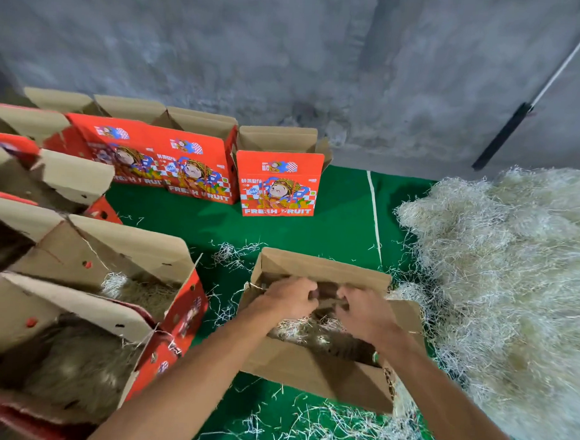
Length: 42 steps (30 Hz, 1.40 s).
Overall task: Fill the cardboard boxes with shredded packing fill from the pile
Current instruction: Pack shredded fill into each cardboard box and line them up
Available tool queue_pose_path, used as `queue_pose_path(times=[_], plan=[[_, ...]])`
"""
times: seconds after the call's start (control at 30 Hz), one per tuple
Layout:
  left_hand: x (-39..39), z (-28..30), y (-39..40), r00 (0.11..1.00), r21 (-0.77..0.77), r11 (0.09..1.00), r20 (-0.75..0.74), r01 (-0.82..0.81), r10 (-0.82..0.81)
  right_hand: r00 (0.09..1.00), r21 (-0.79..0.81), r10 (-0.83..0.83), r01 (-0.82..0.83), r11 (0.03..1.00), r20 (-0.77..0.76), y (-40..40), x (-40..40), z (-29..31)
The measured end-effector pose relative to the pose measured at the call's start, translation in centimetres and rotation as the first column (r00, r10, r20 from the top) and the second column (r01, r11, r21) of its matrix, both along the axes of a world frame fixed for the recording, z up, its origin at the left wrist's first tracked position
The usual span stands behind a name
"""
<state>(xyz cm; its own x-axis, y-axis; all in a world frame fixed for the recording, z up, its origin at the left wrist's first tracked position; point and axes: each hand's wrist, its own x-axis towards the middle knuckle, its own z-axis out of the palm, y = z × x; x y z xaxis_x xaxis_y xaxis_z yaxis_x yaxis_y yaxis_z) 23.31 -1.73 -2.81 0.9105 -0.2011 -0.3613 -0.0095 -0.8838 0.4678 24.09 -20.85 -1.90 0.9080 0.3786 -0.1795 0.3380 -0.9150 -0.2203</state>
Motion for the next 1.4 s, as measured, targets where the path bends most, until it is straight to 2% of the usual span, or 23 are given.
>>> queue_pose_path(times=[0.13,0.2,0.27,0.37,0.4,0.47,0.57,0.67,0.77,0.83,0.93,1.03,1.27,1.4], plan=[[-2.3,2.6,-0.2,0.998,-0.069,0.998,0.068,0.004,0.001,0.986,0.194,-0.123,0.099,0.976,0.111,-2.4,-1.3,2.5],[-3.9,3.4,-0.6,0.998,-0.137,0.990,0.050,0.031,-0.024,0.955,0.280,-0.179,0.109,0.954,0.237,-3.8,-1.8,2.8],[-5.8,4.0,-1.4,0.997,-0.177,0.981,0.007,0.081,-0.081,0.932,0.289,-0.263,0.188,0.939,0.251,-5.3,-2.3,2.2],[-8.5,4.4,-3.1,0.983,-0.175,0.970,-0.035,0.170,-0.178,0.898,0.105,-0.436,0.429,0.897,0.063,-7.5,-3.4,0.9],[-9.3,4.4,-3.5,0.980,-0.178,0.968,-0.057,0.178,-0.191,0.875,0.102,-0.482,0.483,0.870,-0.034,-8.1,-3.8,0.5],[-10.6,4.4,-4.2,0.975,-0.149,0.968,-0.062,0.204,-0.215,0.826,0.241,-0.521,0.561,0.792,-0.213,-8.6,-4.4,0.0],[-11.7,4.7,-5.0,0.958,-0.002,0.958,-0.024,0.287,-0.287,0.824,0.459,-0.495,0.565,0.686,-0.275,-8.8,-4.9,-0.1],[-12.7,4.6,-5.4,0.944,0.154,0.932,-0.015,0.328,-0.330,0.881,0.564,-0.426,0.463,0.683,-0.207,-7.9,-5.2,0.8],[-13.0,4.8,-5.0,0.952,0.169,0.942,0.041,0.291,-0.302,0.943,0.634,-0.293,0.324,0.703,-0.157,-6.2,-5.9,1.4],[-12.8,5.3,-4.6,0.962,0.177,0.954,0.079,0.243,-0.260,0.950,0.655,-0.289,0.291,0.698,-0.115,-5.2,-6.1,1.1],[-12.3,6.3,-4.1,0.963,0.203,0.959,0.143,0.198,-0.229,0.914,0.715,-0.364,0.377,0.589,-0.182,-4.2,-5.9,0.5],[-11.0,6.7,-3.4,0.955,0.243,0.955,0.196,0.172,-0.222,0.883,0.710,-0.416,0.437,0.553,-0.219,-3.9,-5.4,0.0],[-7.2,6.7,-0.9,0.966,0.209,0.977,0.238,0.051,-0.101,0.847,0.650,-0.371,0.530,0.545,-0.380,-0.8,-3.6,-0.1],[-4.5,6.8,0.9,0.973,0.210,0.978,0.225,0.006,-0.054,0.829,0.584,-0.384,0.560,0.588,-0.407,1.9,-2.1,0.1]])
